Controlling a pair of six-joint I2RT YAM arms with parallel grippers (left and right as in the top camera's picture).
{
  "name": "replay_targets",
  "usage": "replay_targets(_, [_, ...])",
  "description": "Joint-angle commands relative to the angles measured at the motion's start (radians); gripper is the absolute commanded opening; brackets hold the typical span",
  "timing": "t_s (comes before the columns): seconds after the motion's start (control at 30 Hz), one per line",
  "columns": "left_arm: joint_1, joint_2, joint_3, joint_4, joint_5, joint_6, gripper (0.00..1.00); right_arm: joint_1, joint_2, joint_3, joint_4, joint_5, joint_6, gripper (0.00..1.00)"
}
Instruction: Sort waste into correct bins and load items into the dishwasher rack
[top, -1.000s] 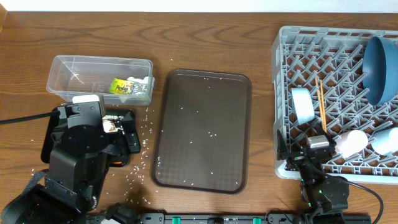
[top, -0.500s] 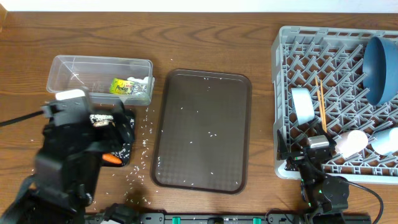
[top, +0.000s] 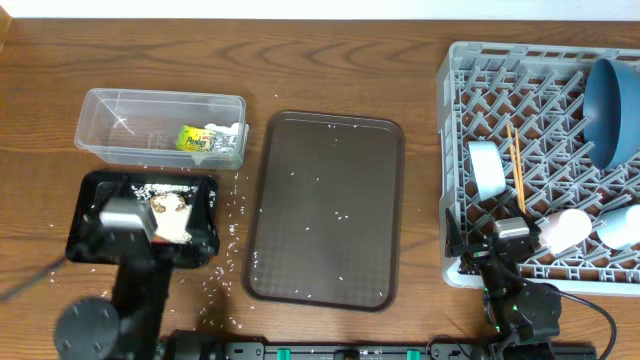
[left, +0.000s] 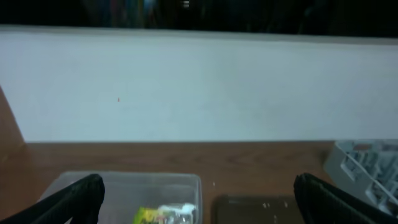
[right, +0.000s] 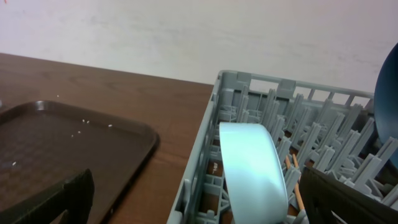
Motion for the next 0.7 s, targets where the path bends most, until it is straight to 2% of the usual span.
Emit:
replay_targets(0.0, [0.013,-0.110,-0.124,0.050,0.031,0.027,0.98,-0.014,-0.005,-0.002,-0.003,-0.007,0.012,0.99])
replay_targets(0.23, [0.013,-0.306,-0.386,0.204,0.031,0.019,0.98,-0.014,-0.005,-0.002,-0.003,-0.006,0.012,0.99])
replay_targets(0.67, [0.013,-0.305,-0.687,0.420,0.038,0.020,0.98,-0.014,-0.005,-0.002,-0.003,-0.006,0.012,0.99])
